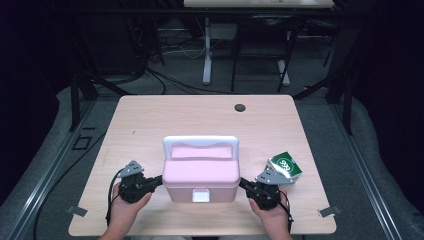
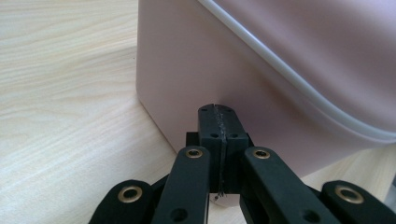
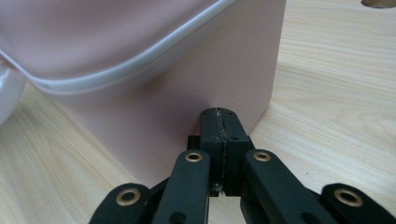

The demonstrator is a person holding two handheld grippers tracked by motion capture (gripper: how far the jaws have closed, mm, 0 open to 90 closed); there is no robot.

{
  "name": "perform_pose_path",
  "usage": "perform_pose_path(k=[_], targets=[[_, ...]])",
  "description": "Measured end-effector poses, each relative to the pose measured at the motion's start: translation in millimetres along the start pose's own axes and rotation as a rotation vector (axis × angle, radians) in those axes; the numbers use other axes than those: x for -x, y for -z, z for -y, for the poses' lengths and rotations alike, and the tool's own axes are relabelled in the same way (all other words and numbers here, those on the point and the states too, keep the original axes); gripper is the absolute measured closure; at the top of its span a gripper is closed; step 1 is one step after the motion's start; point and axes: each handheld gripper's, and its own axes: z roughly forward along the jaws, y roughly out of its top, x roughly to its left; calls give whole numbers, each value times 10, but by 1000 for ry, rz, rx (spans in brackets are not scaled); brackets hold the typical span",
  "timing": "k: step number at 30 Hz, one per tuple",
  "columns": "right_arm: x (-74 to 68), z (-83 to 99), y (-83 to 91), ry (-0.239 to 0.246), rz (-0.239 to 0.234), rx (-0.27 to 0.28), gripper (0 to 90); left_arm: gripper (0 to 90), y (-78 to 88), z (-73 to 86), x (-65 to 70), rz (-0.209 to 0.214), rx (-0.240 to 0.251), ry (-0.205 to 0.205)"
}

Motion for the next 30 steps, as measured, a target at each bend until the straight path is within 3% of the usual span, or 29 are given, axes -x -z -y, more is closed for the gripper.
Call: perform_pose_path(k=[6,12,17,30], targets=[[18,19,26,-6,-14,1,900,900,9,6,13,10,-7,-5],[19,29,31,22,-7,0,900,900,12,17,-2,22,-12,-10],[16,50,-2,34,13,-10,898,898,-3,24,-44,43,-7,17],[83,28,28,22,10,29,703,755,77,-17,-99,47,30,40]])
